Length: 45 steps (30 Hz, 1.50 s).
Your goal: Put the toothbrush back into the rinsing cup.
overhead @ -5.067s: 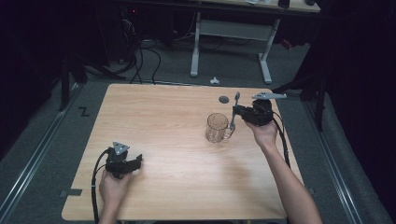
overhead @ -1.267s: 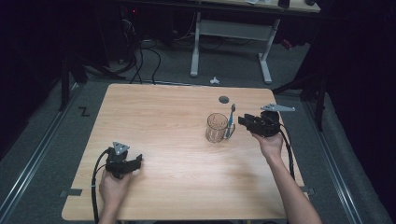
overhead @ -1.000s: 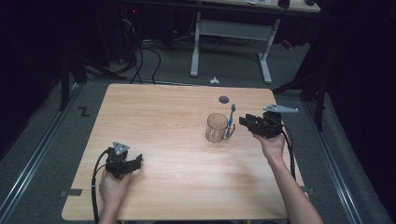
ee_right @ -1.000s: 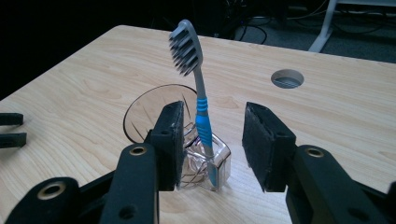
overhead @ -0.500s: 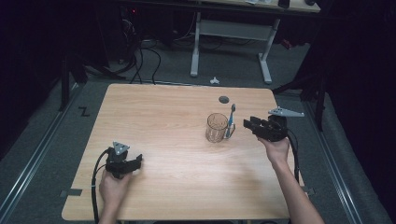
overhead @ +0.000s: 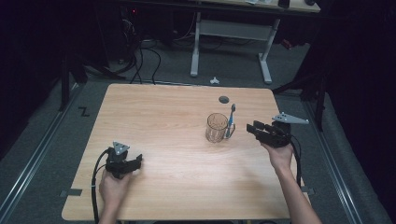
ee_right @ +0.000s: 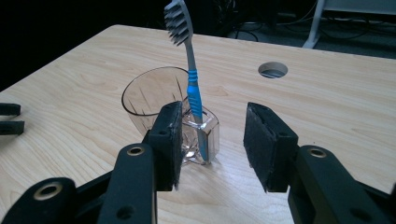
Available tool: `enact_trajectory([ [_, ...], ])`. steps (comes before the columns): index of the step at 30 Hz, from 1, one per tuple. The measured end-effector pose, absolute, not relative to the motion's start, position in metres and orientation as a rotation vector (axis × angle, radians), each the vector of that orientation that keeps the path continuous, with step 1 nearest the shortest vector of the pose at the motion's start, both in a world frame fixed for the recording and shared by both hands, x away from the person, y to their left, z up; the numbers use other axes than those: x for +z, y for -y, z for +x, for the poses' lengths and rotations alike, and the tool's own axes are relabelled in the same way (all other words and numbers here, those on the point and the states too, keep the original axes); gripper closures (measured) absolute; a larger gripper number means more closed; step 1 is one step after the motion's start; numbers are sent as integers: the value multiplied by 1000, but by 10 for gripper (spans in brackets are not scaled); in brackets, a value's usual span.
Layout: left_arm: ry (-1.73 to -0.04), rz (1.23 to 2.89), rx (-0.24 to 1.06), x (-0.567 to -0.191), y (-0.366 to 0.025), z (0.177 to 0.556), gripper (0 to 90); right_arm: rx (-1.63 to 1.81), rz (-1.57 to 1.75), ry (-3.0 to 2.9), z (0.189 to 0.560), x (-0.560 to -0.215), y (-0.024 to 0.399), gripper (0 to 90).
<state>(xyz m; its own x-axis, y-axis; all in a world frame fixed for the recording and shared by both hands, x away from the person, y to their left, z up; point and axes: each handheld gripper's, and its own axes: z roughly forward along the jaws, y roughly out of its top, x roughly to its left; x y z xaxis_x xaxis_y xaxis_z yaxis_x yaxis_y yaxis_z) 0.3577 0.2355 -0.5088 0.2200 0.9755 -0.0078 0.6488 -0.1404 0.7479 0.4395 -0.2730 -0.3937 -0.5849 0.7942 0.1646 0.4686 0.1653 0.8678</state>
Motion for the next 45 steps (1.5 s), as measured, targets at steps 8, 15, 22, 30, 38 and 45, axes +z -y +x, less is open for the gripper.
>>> enact_trajectory([
  [8,-1499,1867,665,-509,-235,358,287,1391,1219,-2115,435,-397,278,576],
  [15,-1499,1867,665,-509,-235,358,287,1392,1196,-2122,430,-395,276,578],
  [22,-1499,1867,665,-509,-235,358,287,1397,1181,-2131,422,-399,275,589],
  [30,-1499,1867,665,-509,-235,358,287,1423,1178,-2134,417,-400,275,600],
  [38,-1499,1867,665,-509,-235,358,287,1430,1190,-2138,414,-408,274,607],
  [45,-1499,1867,665,-509,-235,358,287,1423,1212,-2146,411,-416,276,607],
])
